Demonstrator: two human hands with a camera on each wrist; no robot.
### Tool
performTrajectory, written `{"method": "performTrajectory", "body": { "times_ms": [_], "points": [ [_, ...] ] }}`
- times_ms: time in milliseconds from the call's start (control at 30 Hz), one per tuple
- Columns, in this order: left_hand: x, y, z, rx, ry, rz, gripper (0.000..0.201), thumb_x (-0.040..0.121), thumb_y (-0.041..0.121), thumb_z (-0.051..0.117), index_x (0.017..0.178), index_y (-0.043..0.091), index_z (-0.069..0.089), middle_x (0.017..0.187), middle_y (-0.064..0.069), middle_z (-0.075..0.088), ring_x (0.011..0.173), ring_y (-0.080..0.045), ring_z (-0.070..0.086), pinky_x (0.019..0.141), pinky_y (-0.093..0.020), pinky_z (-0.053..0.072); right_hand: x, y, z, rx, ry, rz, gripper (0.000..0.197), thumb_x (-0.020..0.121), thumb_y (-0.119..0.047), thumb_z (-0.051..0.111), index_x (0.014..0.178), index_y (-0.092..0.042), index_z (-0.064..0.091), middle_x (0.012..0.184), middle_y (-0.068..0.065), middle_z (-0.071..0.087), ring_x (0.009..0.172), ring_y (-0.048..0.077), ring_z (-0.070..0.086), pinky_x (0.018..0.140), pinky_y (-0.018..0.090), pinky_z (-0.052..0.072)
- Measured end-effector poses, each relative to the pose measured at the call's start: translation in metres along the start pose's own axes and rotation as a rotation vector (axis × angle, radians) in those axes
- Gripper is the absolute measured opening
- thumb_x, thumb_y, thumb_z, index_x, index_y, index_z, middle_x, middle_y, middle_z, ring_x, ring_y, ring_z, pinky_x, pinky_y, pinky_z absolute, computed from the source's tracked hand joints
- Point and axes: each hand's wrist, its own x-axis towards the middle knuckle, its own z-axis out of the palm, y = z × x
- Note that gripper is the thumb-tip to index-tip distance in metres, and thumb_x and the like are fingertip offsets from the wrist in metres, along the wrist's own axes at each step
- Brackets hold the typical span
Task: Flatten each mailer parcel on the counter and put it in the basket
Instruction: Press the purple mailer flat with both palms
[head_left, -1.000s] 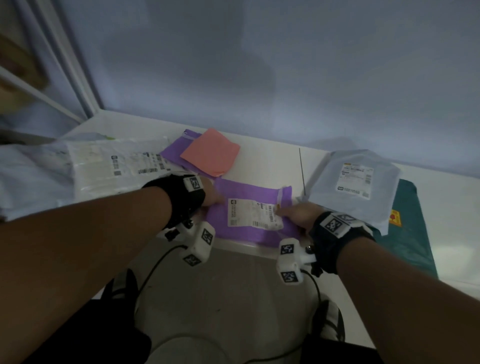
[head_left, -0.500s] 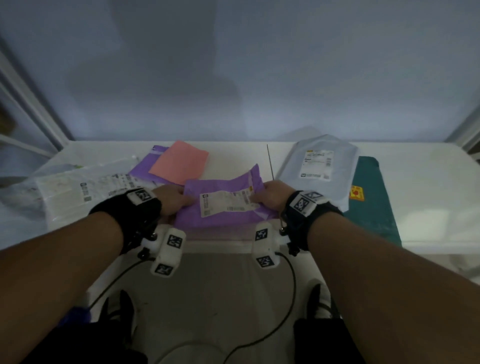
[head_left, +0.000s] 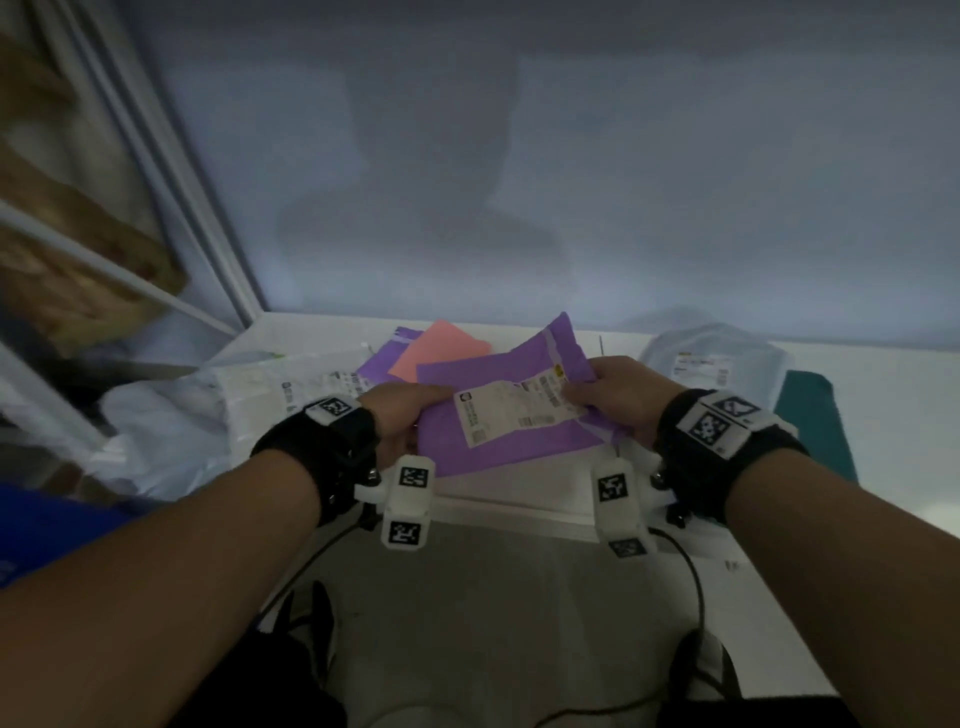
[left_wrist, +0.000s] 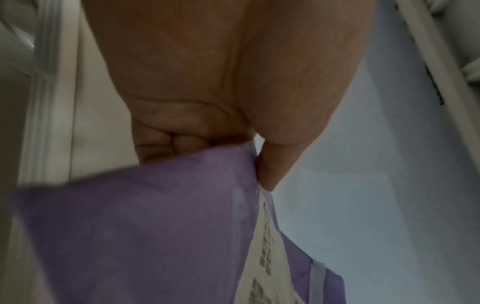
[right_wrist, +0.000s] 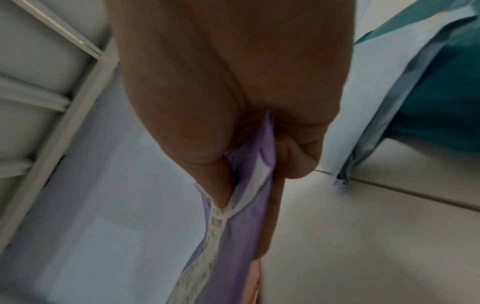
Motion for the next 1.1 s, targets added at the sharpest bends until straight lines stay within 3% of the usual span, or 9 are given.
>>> {"method": "performTrajectory", "body": {
  "times_ms": [100, 267, 367, 433, 533, 667, 733, 867, 1100],
  "points": [
    [-0.009, 0.013, -0.029, 0.013, 0.0, 0.007, 0.032, 0.092, 0.02, 0.059, 0.12, 0.005, 0.063, 0.114, -0.018, 0.068, 0.088, -0.03, 0.068, 0.076, -0.043, 0.057, -0.002, -0.034, 0.011, -0.04, -0.013, -0.012, 0.014, 0.091, -0.018, 0.064, 0.091, -0.006, 0.072, 0.096, 0.013, 0.072, 0.08, 0.026, 0.068, 0.069, 0.034, 0.059],
    [-0.036, 0.035, -0.095, -0.015, -0.018, 0.041, 0.024, 0.097, 0.017, 0.05, 0.111, 0.003, 0.064, 0.081, -0.013, 0.074, 0.057, -0.019, 0.07, 0.052, -0.031, 0.059, 0.013, -0.105, 0.04, -0.088, -0.034, 0.004, 0.024, 0.089, -0.029, 0.068, 0.102, -0.009, 0.068, 0.102, 0.013, 0.07, 0.092, 0.029, 0.068, 0.089, 0.045, 0.056],
    [-0.059, 0.044, -0.139, 0.006, 0.026, 0.076, 0.02, 0.1, 0.016, 0.046, 0.104, 0.002, 0.06, 0.053, -0.01, 0.066, 0.032, -0.014, 0.055, 0.031, -0.016, 0.04, 0.032, -0.148, 0.065, -0.145, -0.062, 0.003, 0.034, 0.087, -0.034, 0.07, 0.106, -0.005, 0.069, 0.11, 0.017, 0.07, 0.094, 0.032, 0.068, 0.081, 0.041, 0.057],
    [-0.071, 0.046, -0.168, 0.003, 0.056, 0.065, 0.026, 0.099, 0.019, 0.047, 0.113, 0.001, 0.059, 0.051, -0.01, 0.064, 0.028, -0.014, 0.051, 0.03, -0.014, 0.036, 0.04, -0.175, 0.086, -0.184, -0.089, -0.021, 0.037, 0.086, -0.037, 0.071, 0.101, -0.003, 0.069, 0.112, 0.021, 0.069, 0.089, 0.032, 0.066, 0.072, 0.037, 0.052],
    [-0.087, 0.033, -0.226, -0.036, 0.11, 0.024, 0.035, 0.099, 0.023, 0.045, 0.119, -0.004, 0.057, 0.041, -0.008, 0.054, 0.026, -0.013, 0.044, 0.031, -0.013, 0.033, 0.048, -0.216, 0.136, -0.314, -0.165, -0.063, 0.031, 0.09, -0.037, 0.066, 0.108, -0.012, 0.067, 0.117, 0.015, 0.068, 0.104, 0.032, 0.067, 0.089, 0.043, 0.056],
    [-0.105, -0.005, -0.304, -0.151, 0.203, 0.011, 0.053, 0.092, 0.025, 0.05, 0.131, -0.011, 0.048, 0.071, -0.016, 0.047, 0.035, -0.019, 0.038, 0.042, -0.02, 0.029, 0.053, -0.256, 0.21, -0.442, -0.262, -0.144, 0.012, 0.093, -0.031, 0.061, 0.087, -0.021, 0.061, 0.114, 0.012, 0.067, 0.104, 0.029, 0.065, 0.096, 0.042, 0.053],
    [-0.116, -0.029, -0.334, -0.214, 0.253, 0.006, 0.049, 0.092, 0.023, 0.05, 0.13, -0.007, 0.05, 0.077, -0.018, 0.05, 0.035, -0.018, 0.042, 0.042, -0.02, 0.032, 0.052, -0.27, 0.244, -0.506, -0.299, -0.198, 0.019, 0.096, -0.027, 0.057, 0.077, -0.024, 0.054, 0.108, 0.008, 0.062, 0.096, 0.023, 0.059, 0.096, 0.039, 0.052],
    [-0.144, -0.074, -0.377, -0.287, 0.31, -0.002, 0.021, 0.097, 0.02, 0.045, 0.098, 0.002, 0.056, 0.047, -0.008, 0.049, 0.03, -0.012, 0.038, 0.034, -0.015, 0.026, 0.047, -0.292, 0.314, -0.581, -0.402, -0.313, 0.029, 0.101, -0.019, 0.046, 0.073, -0.027, 0.044, 0.108, 0.008, 0.054, 0.098, 0.019, 0.051, 0.101, 0.038, 0.048],
    [-0.174, -0.15, -0.436, -0.317, 0.431, -0.064, 0.033, 0.1, 0.016, 0.039, 0.072, 0.003, 0.049, 0.037, -0.004, 0.04, 0.024, -0.008, 0.031, 0.031, -0.014, 0.015, 0.022, -0.311, 0.422, -0.659, -0.497, -0.444, 0.018, 0.097, -0.022, 0.053, 0.08, -0.02, 0.057, 0.099, 0.01, 0.058, 0.092, 0.024, 0.055, 0.085, 0.033, 0.049]
  ]
}}
